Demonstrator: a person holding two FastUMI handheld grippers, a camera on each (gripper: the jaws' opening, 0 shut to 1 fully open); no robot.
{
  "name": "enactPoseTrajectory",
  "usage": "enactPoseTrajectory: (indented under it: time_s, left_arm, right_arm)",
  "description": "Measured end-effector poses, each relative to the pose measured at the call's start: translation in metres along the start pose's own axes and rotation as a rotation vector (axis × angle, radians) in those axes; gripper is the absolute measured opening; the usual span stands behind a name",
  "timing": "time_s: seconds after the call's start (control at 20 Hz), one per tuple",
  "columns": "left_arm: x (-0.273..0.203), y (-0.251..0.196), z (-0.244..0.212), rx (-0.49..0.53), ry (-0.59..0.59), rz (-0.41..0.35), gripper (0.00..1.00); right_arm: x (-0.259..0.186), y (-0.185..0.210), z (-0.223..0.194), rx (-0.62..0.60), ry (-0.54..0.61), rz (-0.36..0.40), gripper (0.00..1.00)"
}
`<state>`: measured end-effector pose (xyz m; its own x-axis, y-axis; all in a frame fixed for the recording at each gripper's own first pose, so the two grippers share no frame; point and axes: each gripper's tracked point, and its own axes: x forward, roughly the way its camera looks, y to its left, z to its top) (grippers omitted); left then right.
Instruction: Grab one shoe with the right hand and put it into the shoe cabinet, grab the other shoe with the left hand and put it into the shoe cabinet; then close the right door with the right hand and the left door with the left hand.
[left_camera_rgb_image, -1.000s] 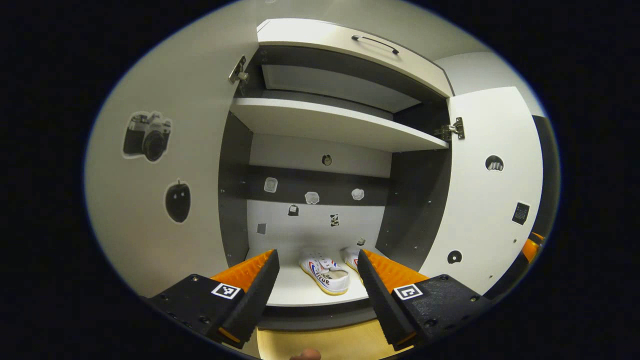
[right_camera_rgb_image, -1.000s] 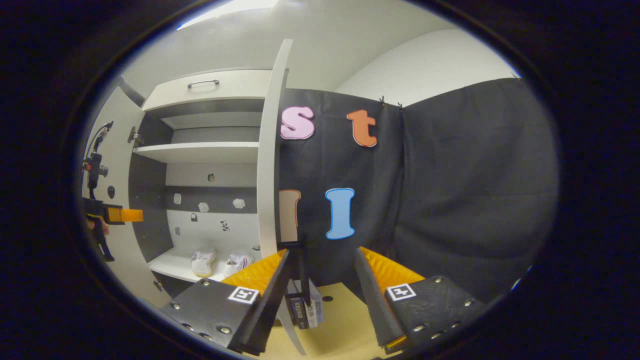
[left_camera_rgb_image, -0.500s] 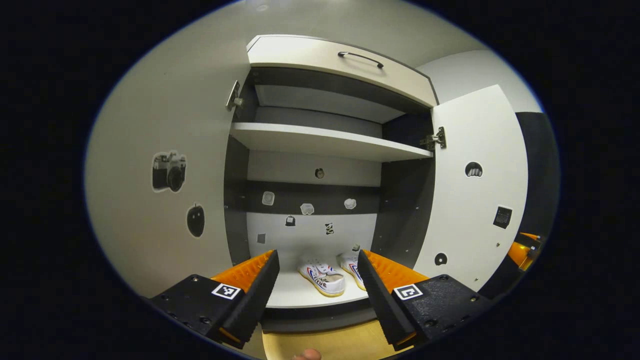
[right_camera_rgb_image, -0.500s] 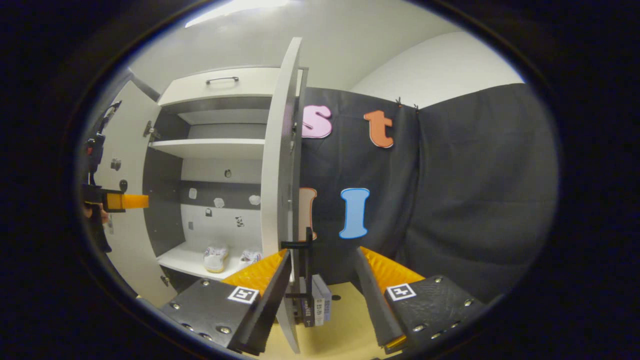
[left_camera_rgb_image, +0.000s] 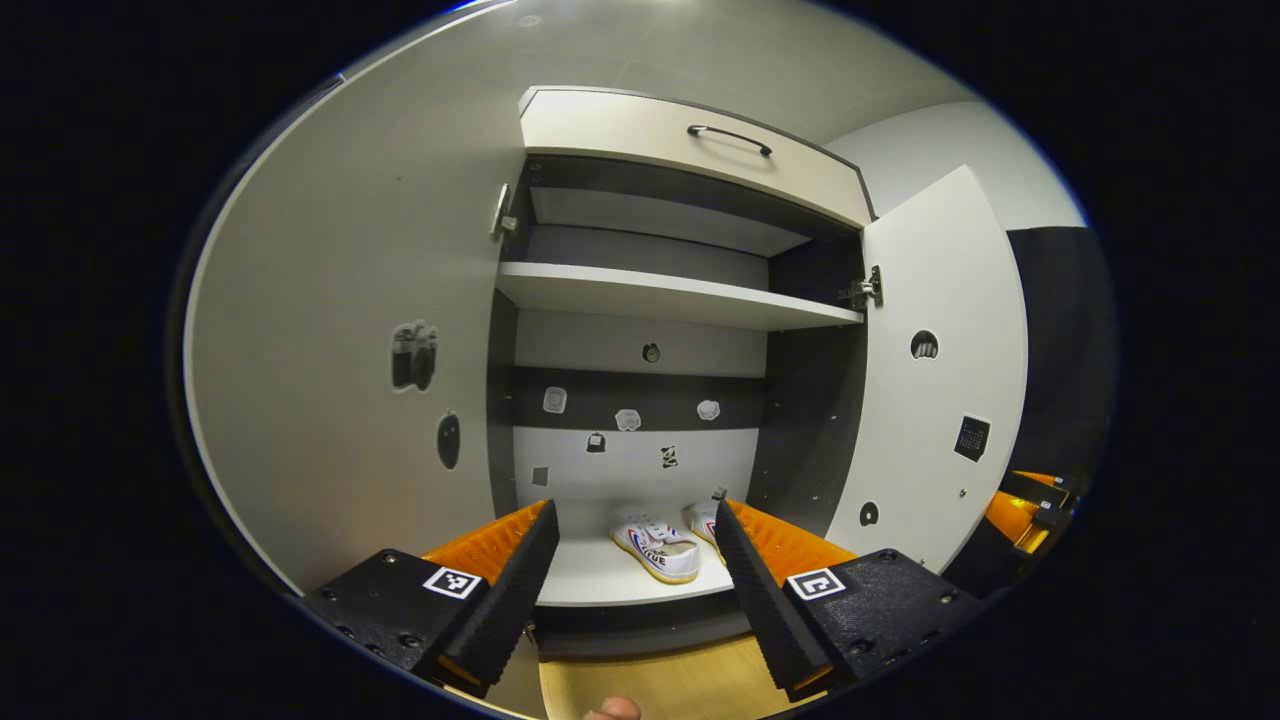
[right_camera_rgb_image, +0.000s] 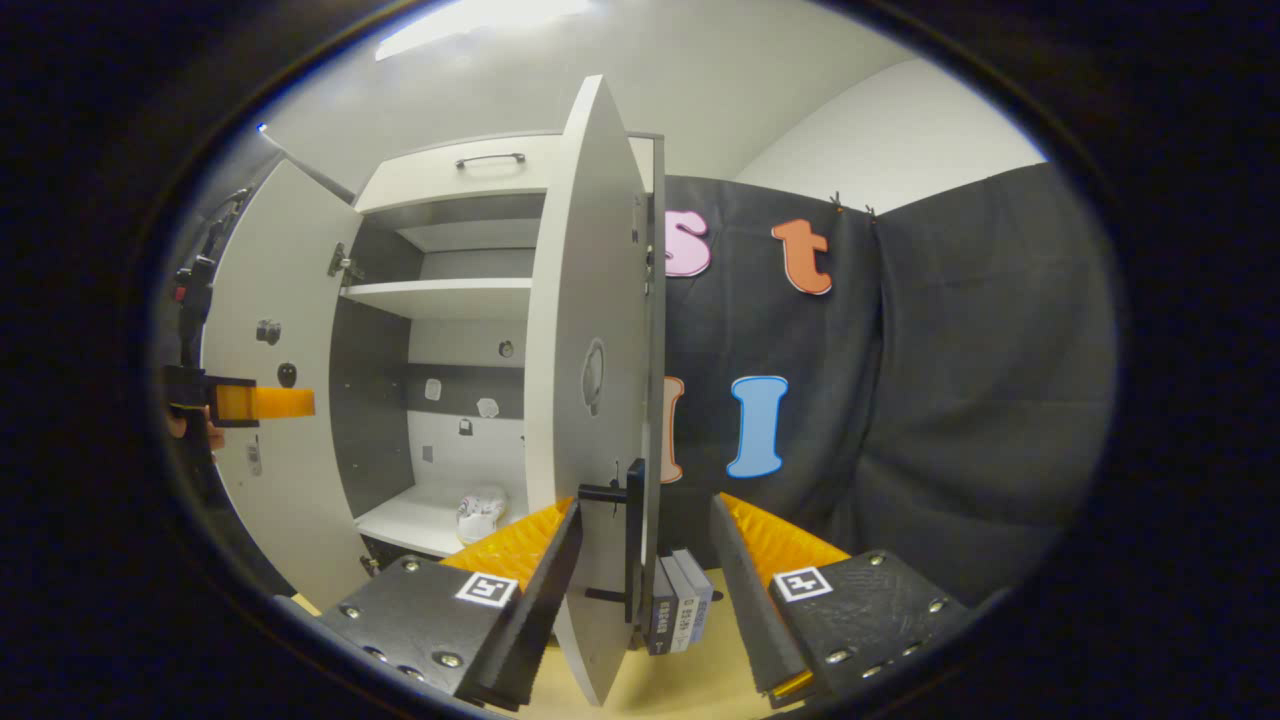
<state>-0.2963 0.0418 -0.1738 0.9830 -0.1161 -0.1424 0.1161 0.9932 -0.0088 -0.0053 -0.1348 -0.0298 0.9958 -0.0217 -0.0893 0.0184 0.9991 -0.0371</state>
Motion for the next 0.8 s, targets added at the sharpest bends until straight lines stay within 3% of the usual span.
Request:
enactPoseTrajectory:
  time_s: [0.4,0.8]
  left_arm:
    - [-0.032,-0.001,0.003,-0.025,-0.003,-0.035,0.91]
    - [-0.061,-0.011,-0.005,-0.066,0.012,-0.069,0.95]
  right_arm:
    - [0.007,0.03,-0.003,0.019,-0.001,0.035,0.78]
    - [0.021,0.078,-0.013,0.031,0.033,0.108,0.78]
